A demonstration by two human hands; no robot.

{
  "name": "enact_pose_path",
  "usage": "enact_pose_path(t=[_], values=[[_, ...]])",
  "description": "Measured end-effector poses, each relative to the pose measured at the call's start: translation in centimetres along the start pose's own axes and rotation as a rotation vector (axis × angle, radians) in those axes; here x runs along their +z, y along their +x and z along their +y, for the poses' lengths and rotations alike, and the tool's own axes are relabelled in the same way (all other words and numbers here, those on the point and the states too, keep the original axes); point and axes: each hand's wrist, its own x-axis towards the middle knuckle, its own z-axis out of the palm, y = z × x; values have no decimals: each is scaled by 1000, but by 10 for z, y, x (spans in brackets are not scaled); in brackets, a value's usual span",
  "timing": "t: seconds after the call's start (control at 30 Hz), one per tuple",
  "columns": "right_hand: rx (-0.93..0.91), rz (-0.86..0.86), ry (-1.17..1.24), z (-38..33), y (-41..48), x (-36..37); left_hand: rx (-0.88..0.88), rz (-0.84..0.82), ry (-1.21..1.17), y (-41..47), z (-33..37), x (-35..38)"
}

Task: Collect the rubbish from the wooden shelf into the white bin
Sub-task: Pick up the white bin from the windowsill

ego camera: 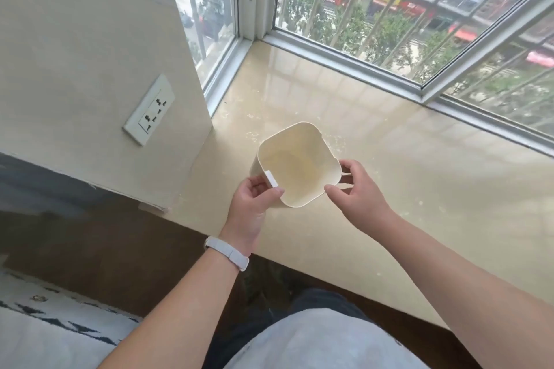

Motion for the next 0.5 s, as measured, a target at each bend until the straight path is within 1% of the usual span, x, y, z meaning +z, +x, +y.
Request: enact_pose_path(t=[0.23,0.37,0.5], values=[[-37,187,105,-5,-45,-34,77,-170,14,-17,21,38],[-64,257,196,-7,-66,-57,112,-276,32,-31,38,63],[-121,310,270,-6,-83,-84,125,-338,63,-39,49,94]])
